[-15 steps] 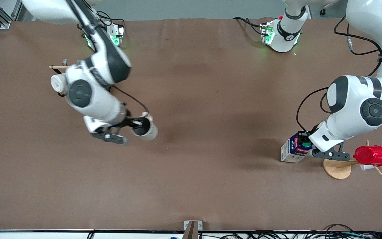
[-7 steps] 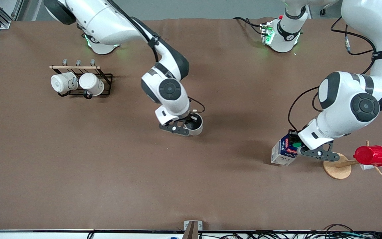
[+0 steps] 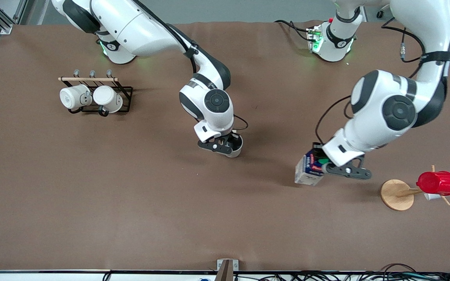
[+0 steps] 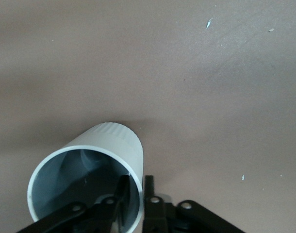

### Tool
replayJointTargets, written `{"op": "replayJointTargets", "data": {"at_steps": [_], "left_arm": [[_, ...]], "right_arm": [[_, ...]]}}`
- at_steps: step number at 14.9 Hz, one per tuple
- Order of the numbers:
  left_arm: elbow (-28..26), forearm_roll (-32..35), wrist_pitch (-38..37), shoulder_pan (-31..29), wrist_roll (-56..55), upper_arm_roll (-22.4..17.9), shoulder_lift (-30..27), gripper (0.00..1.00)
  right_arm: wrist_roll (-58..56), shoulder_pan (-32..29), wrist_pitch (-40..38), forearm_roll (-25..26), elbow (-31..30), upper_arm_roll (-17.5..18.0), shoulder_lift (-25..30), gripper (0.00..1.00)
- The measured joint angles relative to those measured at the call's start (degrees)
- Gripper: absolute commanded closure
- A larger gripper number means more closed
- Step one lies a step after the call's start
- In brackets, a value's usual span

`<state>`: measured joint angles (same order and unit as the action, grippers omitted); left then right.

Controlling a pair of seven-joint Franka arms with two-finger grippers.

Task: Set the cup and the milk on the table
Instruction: 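Carry the mug and the carton toward each other at table center, then release the mug and withdraw the right gripper while the left gripper lowers the carton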

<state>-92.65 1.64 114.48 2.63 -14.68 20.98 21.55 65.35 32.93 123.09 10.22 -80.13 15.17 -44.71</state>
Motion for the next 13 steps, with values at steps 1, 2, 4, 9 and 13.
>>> {"op": "replayJointTargets", "data": {"at_steps": [1, 2, 4, 9, 13], "left_arm": [[0.00, 0.00, -0.03, 0.26, -3.08, 1.67, -0.01, 0.61], [0.00, 0.00, -0.05, 0.70, -5.89, 3.14, -0.01, 0.61], [0.00, 0.01, -0.06, 2.59, -10.70, 4.75, -0.03, 0.61], [-0.05, 0.03, -0.08, 8.68, -18.53, 4.97, -0.02, 0.61], [-0.89, 0.03, -0.02, 10.55, -22.46, 4.95, 0.67, 0.60]], "right_arm": [[0.14, -0.01, -0.04, 0.02, 0.10, -0.08, 0.01, 0.00], [0.26, -0.08, -0.18, 0.05, 0.41, -0.20, 0.05, 0.00], [0.40, -0.74, -2.82, 0.26, 1.66, -0.59, 1.01, 0.00], [0.18, -8.53, -18.29, 2.64, 4.35, -1.11, 13.82, 0.00], [-7.93, -18.23, -25.93, 2.64, 4.16, -1.07, 24.62, 0.00]]}}
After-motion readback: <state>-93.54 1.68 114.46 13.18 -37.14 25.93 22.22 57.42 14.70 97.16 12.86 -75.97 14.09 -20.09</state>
